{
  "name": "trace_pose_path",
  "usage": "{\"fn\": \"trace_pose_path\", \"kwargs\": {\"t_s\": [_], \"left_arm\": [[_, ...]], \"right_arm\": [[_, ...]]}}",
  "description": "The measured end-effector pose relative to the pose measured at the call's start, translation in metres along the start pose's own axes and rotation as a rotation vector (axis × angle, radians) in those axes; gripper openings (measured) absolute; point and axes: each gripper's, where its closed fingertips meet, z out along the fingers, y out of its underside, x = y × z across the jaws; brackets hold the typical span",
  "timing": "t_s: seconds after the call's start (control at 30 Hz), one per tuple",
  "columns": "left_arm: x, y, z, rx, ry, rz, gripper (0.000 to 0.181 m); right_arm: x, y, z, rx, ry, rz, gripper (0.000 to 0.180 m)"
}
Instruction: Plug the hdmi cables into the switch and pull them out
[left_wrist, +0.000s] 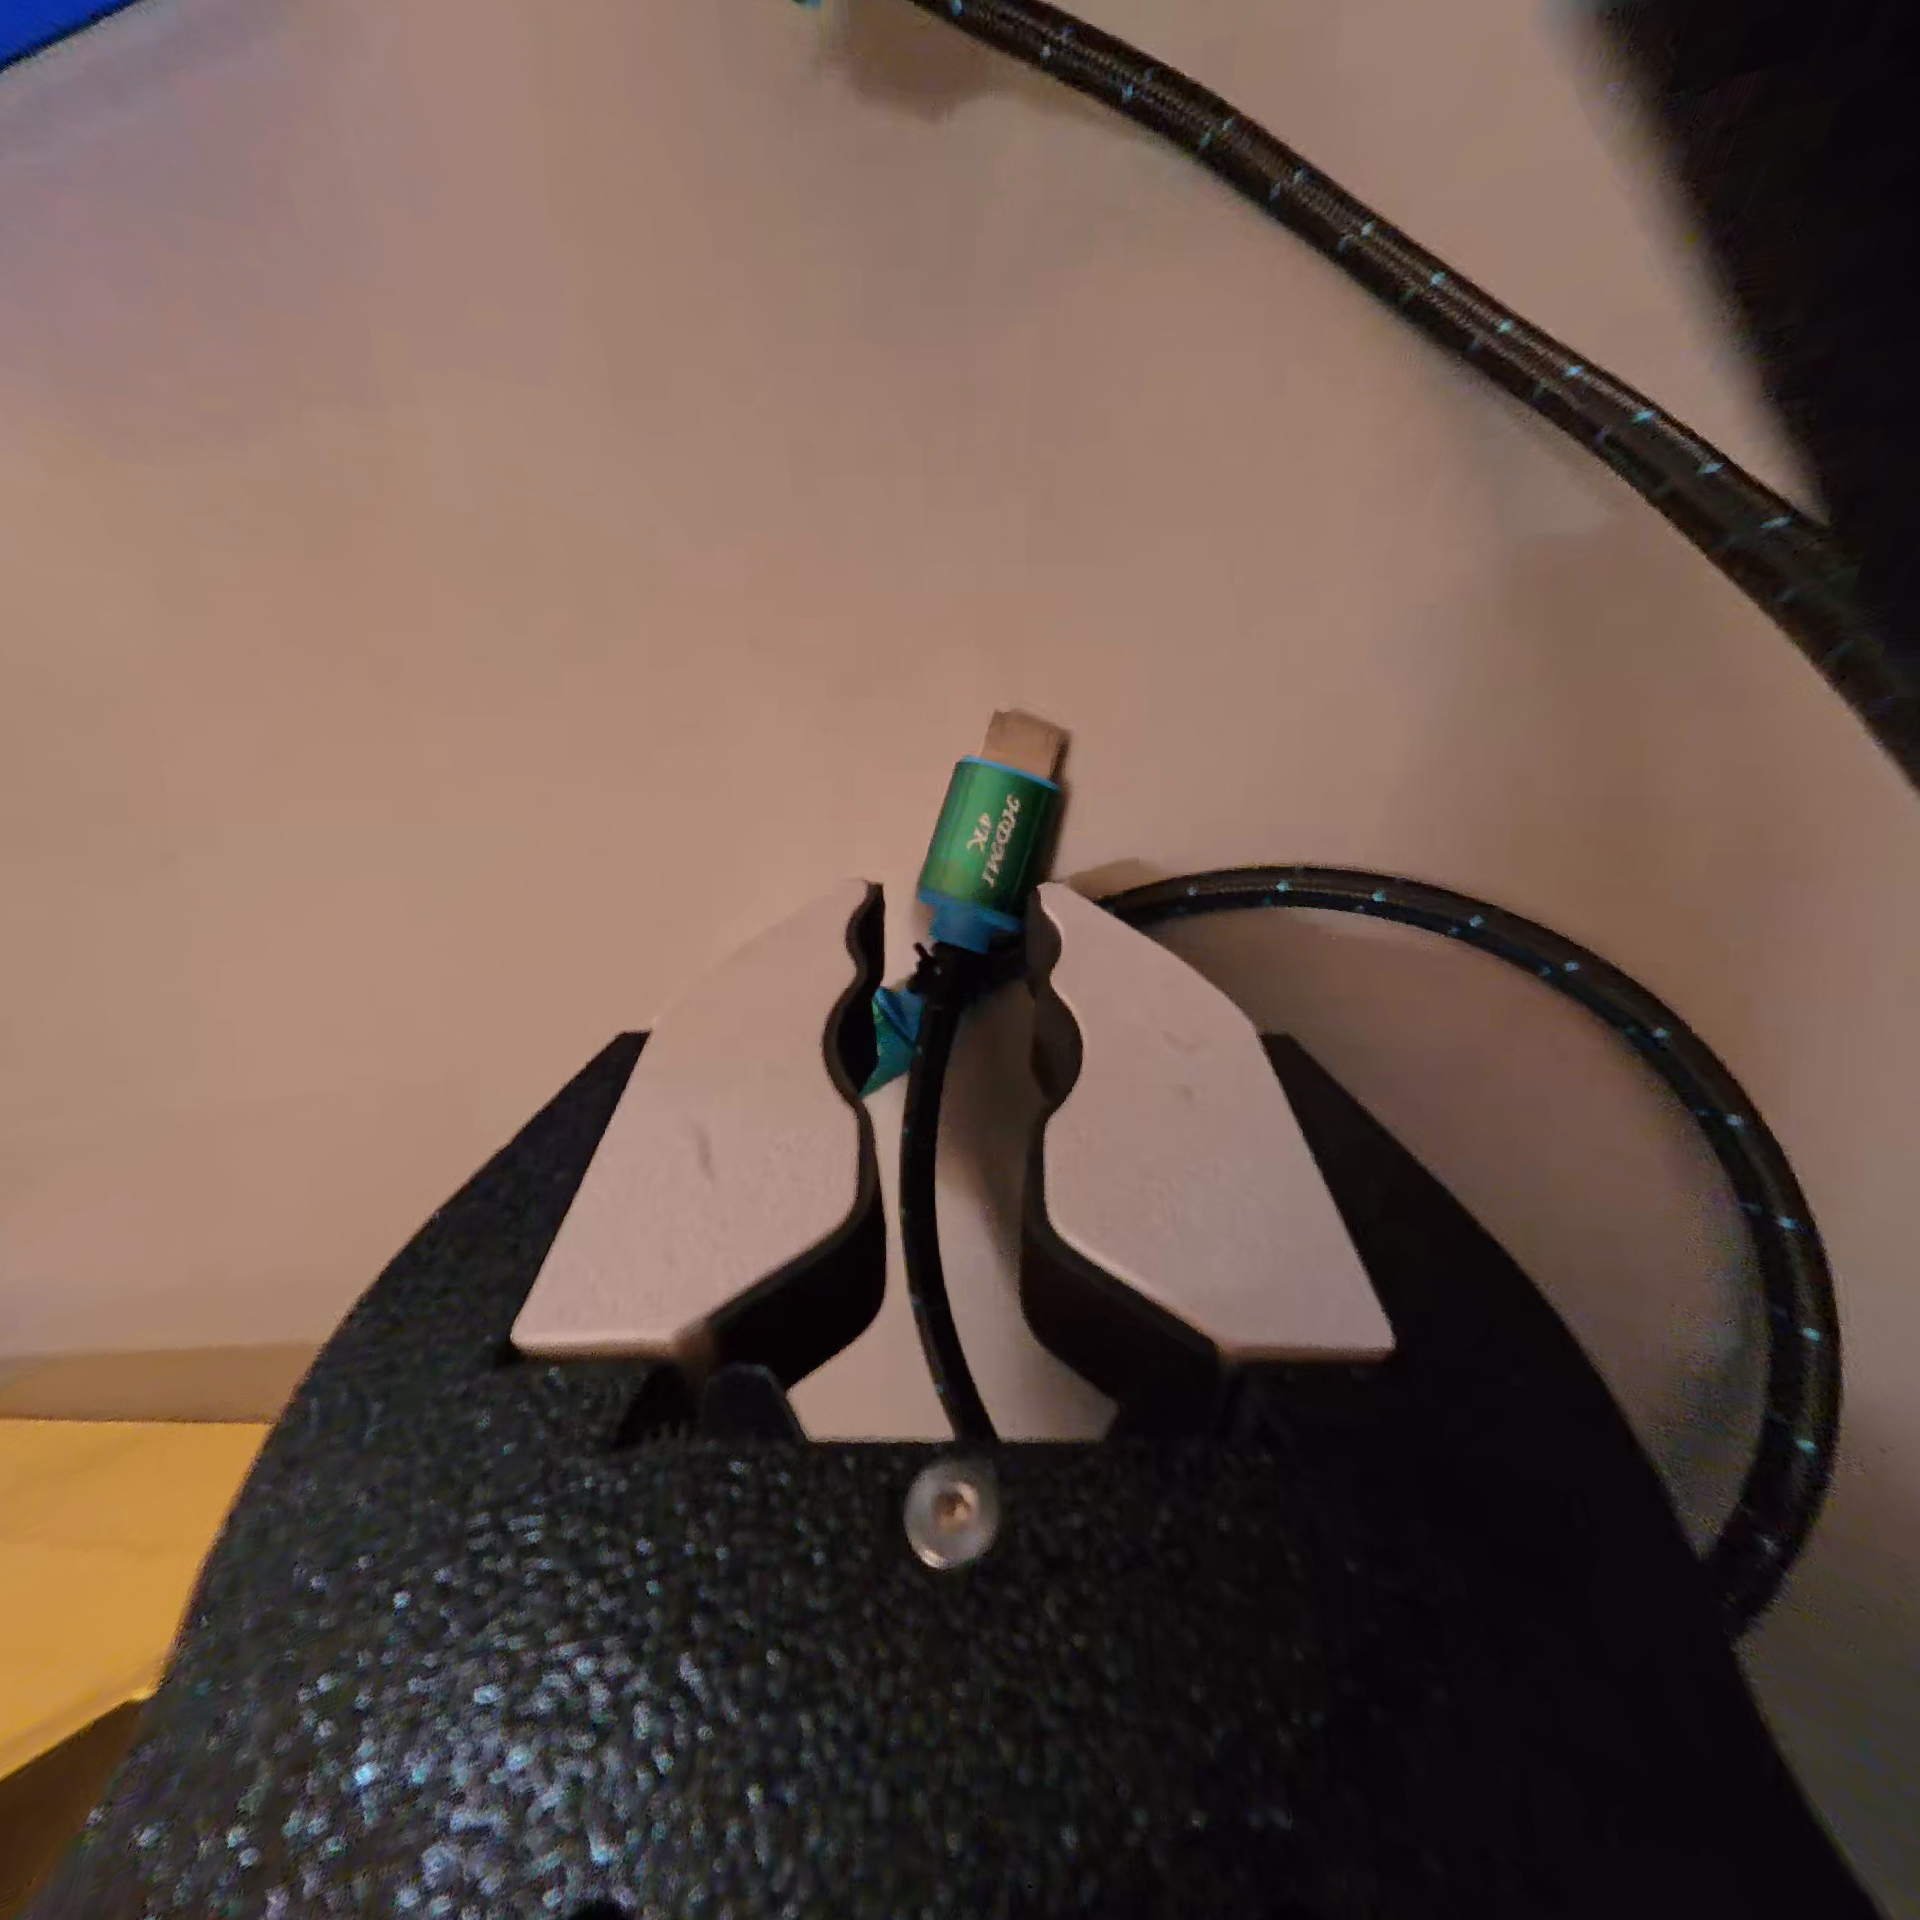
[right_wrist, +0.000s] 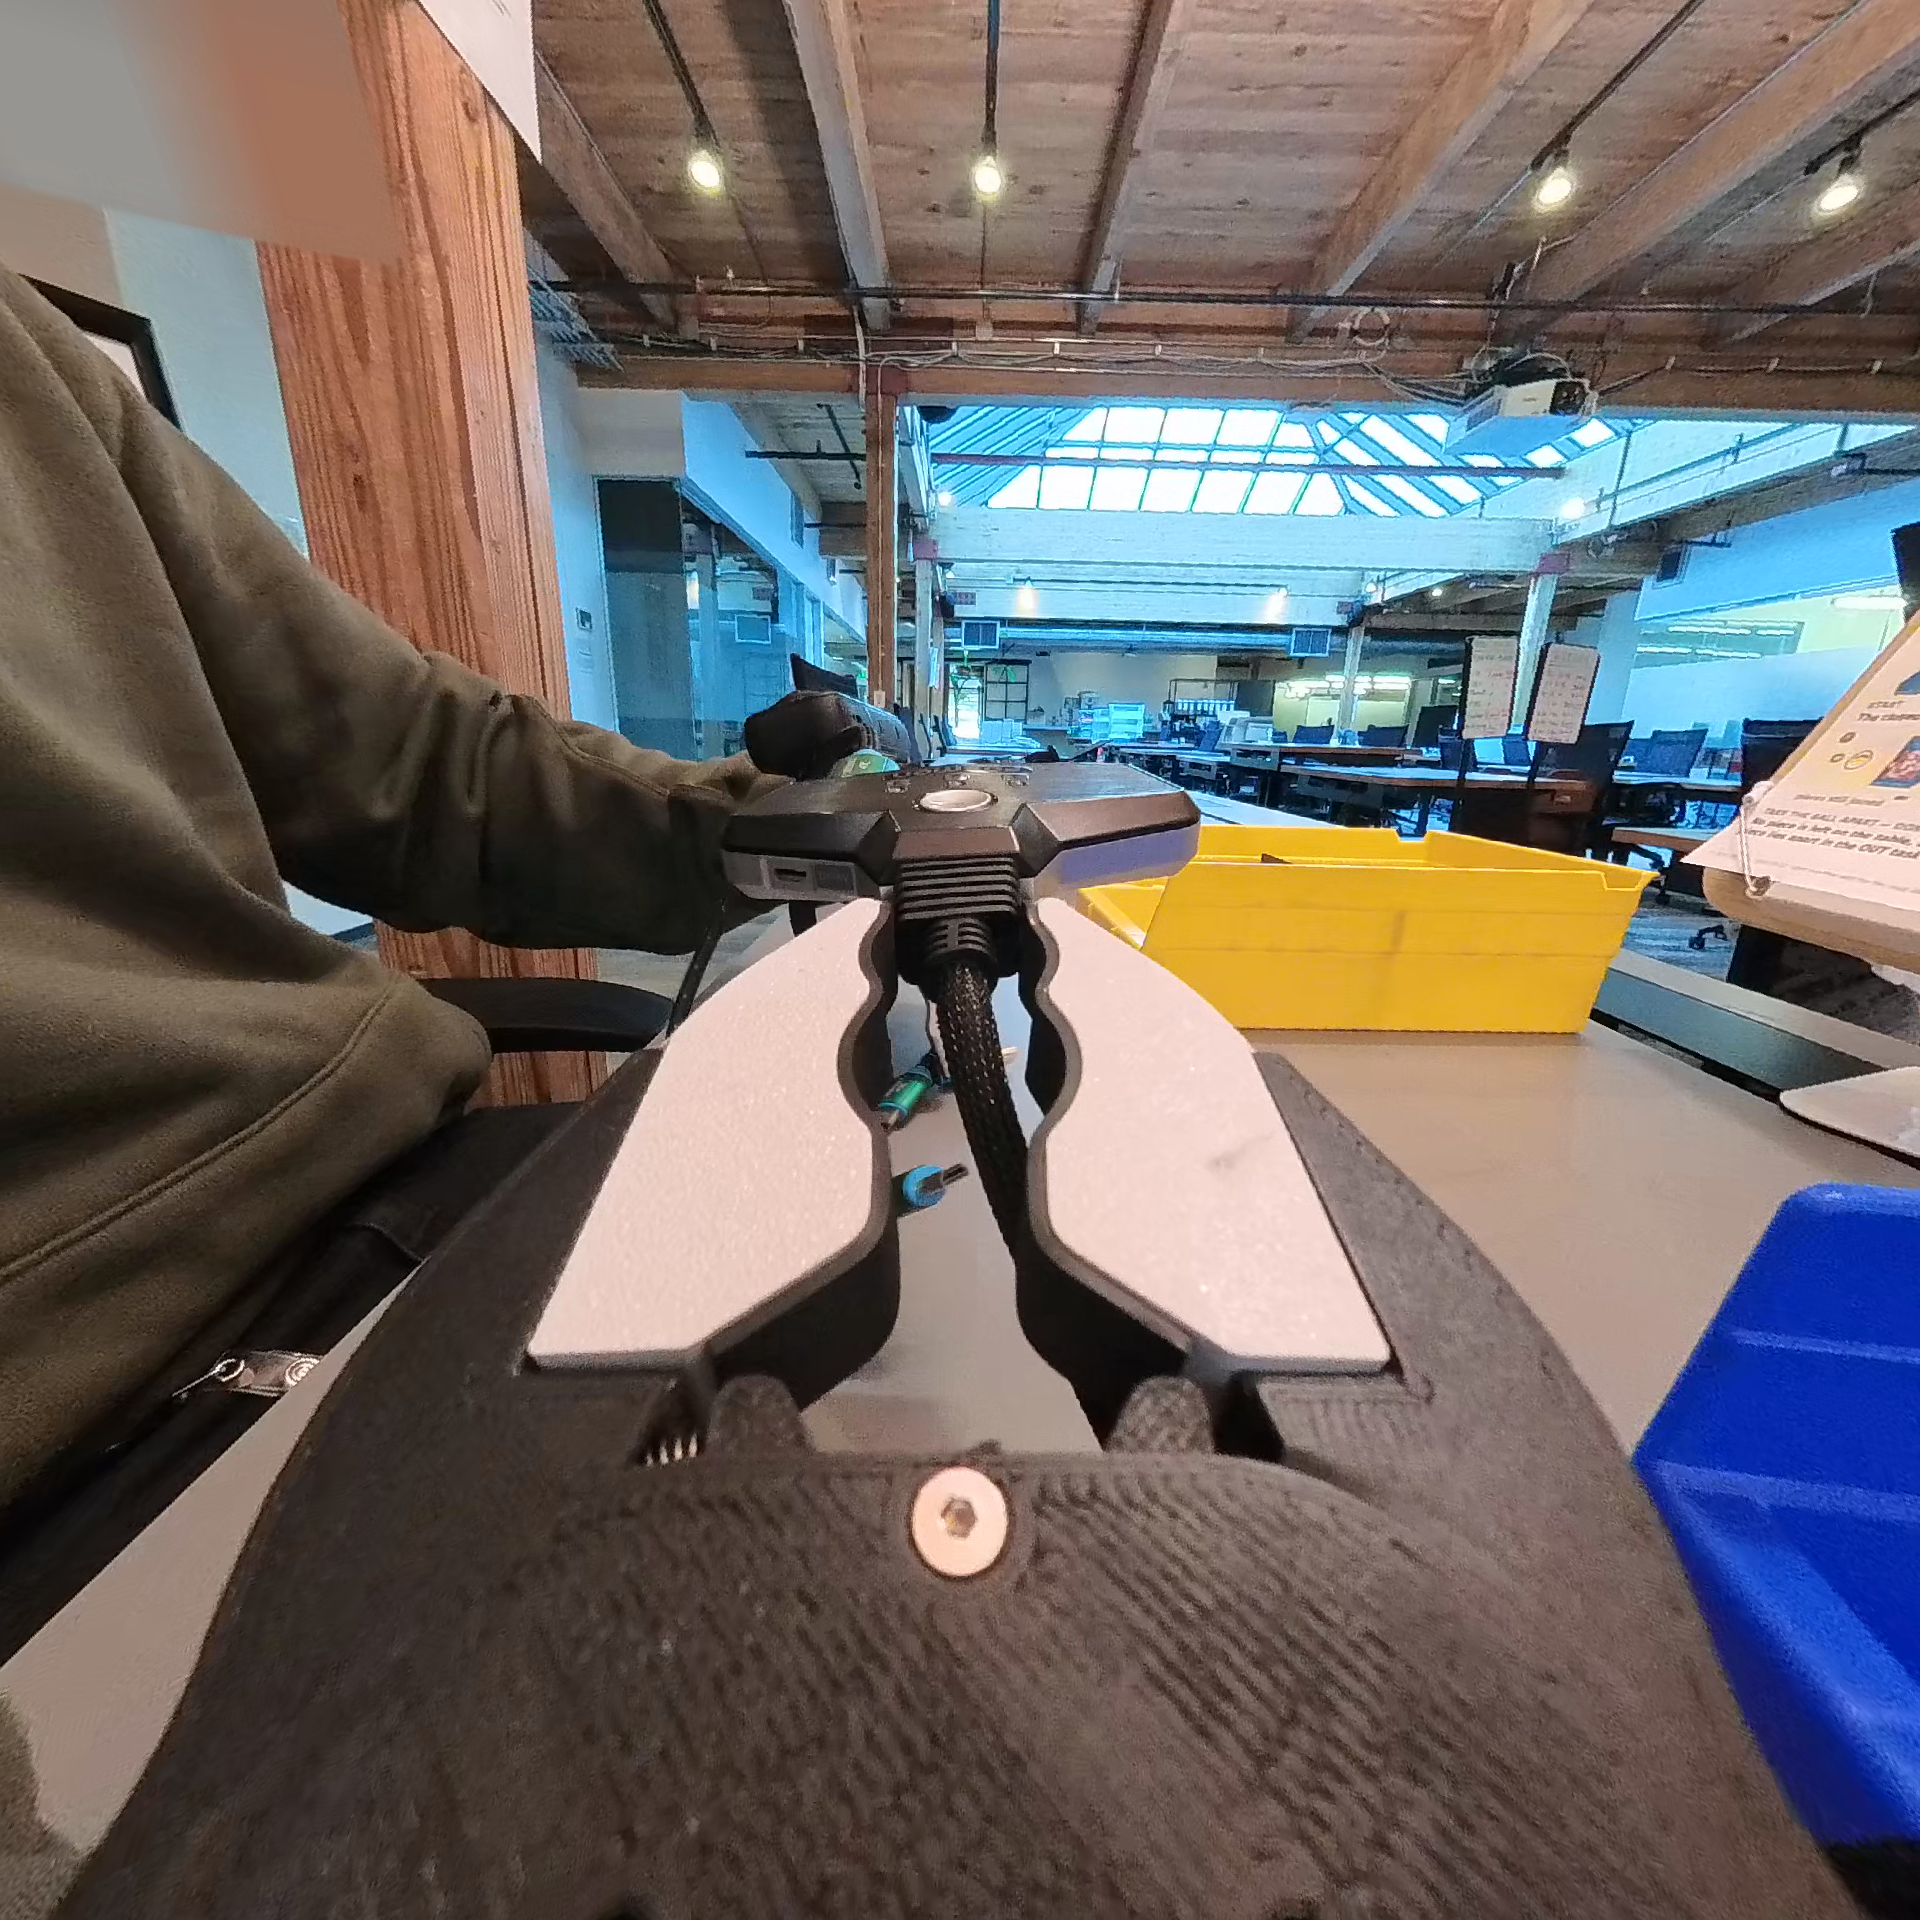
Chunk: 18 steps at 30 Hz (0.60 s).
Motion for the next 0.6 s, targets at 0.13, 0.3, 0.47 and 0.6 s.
{"fn": "trace_pose_path", "kwargs": {"t_s": [0.13, 0.3, 0.47, 0.6], "left_arm": [[-0.002, -0.001, 0.003, 0.013, -0.014, -0.015, 0.02], [-0.005, 0.001, 0.006, 0.022, 0.037, -0.202, 0.019], [-0.006, -0.002, 0.011, 0.005, 0.065, -0.217, 0.019], [-0.012, -0.006, 0.016, 0.011, -0.007, -0.222, 0.019]], "right_arm": [[0.0, -0.001, -0.001, 0.006, -0.001, 0.001, 0.022], [-0.002, -0.001, 0.0, 0.004, -0.009, -0.003, 0.022], [-0.001, -0.001, -0.001, 0.006, -0.007, -0.004, 0.022], [-0.002, -0.001, -0.001, 0.008, -0.015, -0.004, 0.022]]}}
